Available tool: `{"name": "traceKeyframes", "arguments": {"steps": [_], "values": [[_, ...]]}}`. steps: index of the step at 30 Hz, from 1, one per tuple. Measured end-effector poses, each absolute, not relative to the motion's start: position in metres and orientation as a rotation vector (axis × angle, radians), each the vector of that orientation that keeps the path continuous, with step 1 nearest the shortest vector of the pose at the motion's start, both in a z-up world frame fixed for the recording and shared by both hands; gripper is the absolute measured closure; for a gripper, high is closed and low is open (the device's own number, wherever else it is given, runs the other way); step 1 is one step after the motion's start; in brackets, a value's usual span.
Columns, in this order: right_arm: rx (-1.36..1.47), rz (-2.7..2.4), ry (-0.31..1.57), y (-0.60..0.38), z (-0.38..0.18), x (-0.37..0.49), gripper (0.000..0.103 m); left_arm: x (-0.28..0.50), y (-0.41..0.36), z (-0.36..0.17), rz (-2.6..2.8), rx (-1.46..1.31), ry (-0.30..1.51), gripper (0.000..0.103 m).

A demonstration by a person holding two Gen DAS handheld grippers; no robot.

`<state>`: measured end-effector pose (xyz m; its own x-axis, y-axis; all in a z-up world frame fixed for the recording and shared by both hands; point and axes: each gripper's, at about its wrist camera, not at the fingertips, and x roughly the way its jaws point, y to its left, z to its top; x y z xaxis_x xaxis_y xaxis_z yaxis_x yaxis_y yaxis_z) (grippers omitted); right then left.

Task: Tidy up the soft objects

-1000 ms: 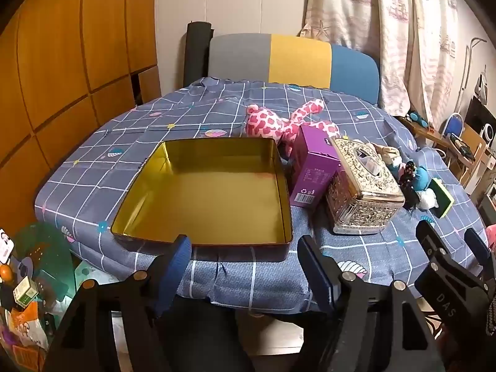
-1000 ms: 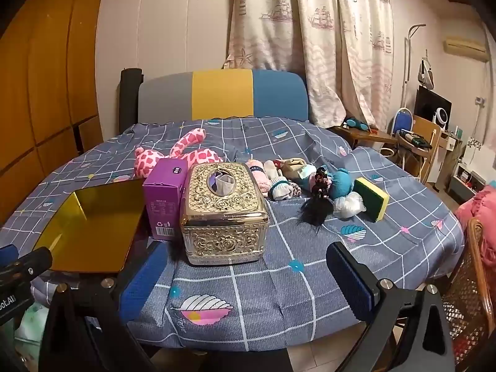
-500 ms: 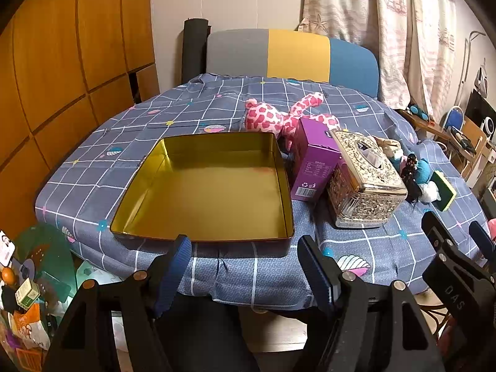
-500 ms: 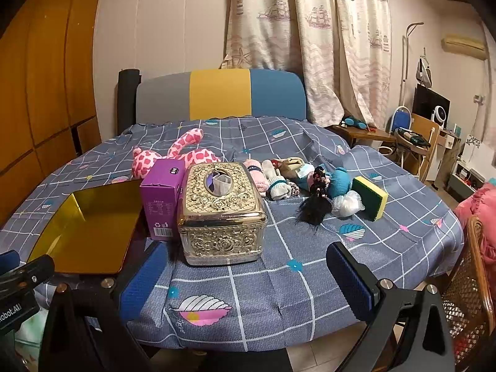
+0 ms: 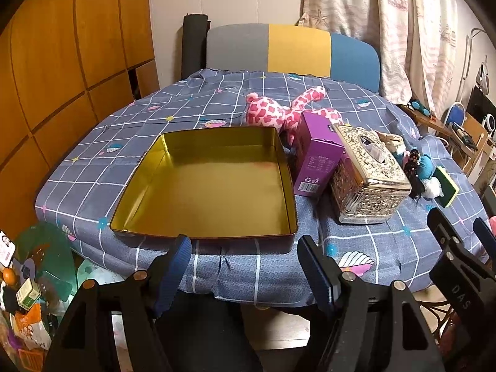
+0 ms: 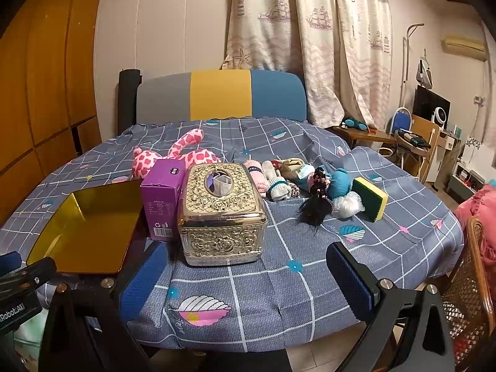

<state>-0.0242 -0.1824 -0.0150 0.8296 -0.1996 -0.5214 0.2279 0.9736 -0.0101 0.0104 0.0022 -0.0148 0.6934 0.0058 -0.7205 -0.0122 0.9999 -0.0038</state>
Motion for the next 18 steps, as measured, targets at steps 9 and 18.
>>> {"name": "traceKeyframes", "arguments": {"steps": [9,18], "values": [[0.054,-0.228,0.545,-0.1828,-0.0156,-0.0244,0.000,0.0121,0.0026,-0.0158,0.015,-0.007,0.809,0.031],[0.053,-0.227,0.544,-0.1827,-0.0156,-0.0244,0.000,0.0119,0.0008,-0.0181,0.013,0.013,0.818,0.031]]}}
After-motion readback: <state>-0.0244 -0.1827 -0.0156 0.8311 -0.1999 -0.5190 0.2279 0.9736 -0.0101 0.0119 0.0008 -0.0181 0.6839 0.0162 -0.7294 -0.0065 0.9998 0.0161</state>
